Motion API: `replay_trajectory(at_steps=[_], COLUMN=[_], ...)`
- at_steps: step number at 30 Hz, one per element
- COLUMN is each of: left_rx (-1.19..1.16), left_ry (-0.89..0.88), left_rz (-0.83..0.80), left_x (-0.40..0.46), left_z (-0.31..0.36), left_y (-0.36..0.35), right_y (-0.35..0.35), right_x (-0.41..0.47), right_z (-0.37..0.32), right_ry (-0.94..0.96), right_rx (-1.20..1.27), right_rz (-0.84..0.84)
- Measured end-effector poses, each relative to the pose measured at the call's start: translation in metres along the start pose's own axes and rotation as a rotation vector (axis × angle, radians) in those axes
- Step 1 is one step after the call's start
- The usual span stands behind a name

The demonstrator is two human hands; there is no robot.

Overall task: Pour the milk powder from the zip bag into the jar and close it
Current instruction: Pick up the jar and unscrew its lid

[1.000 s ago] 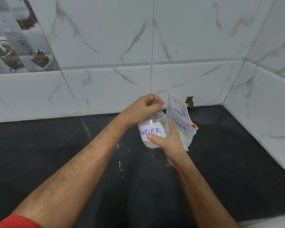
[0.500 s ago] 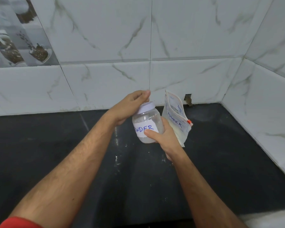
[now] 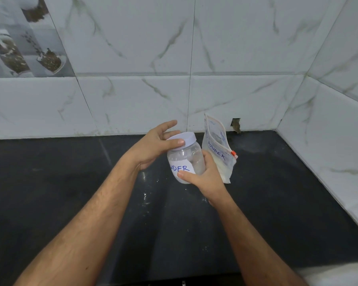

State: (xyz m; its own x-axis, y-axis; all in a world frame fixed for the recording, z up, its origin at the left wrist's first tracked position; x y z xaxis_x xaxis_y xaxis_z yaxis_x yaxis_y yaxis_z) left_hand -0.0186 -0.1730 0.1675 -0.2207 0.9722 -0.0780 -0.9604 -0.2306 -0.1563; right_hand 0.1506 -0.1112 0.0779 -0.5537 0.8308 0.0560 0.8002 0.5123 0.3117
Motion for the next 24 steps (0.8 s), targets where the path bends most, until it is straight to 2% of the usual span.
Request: replay_trajectory(at_steps=[5, 10, 19, 24], left_rx=[-0.014, 0.125, 0.172, 0.207], left_ry=[-0.031, -0.063, -0.030, -0.090], left_rz=[0.011, 0.149, 0.040, 0.223], left_x=[-0.003, 0.004, 0.015, 0.022], left_z=[-0.004, -0.011, -0.027, -0.029], left_y=[0.009, 0.016, 0.005, 0.015], right_y=[0.000, -0.002, -0.008, -0.005], right_x=[0.004, 0.009, 0.015, 0.023], right_z=[0.003, 0.006, 0.019, 0.025], right_ry=[-0.006, -0.020, -0.016, -0.018], right_rx=[-0.022, -0.053, -0.110, -0.121], right_rz=[0.084, 0.079, 0.127, 0.161])
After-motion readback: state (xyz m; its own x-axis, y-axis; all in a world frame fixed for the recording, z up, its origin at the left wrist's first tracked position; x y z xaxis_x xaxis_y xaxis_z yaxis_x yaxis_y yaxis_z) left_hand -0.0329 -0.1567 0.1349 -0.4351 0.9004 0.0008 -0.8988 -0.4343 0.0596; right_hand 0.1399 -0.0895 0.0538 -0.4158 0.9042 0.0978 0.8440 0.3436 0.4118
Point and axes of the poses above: each hand's wrist, its own x-axis towards the middle knuckle, its own y-axis out of the back of the hand, z = x × y, the point moved 1 cm from there along x, towards the middle knuckle, and after that the axes turned 9 degrees about -x, right-handed, at the moved point
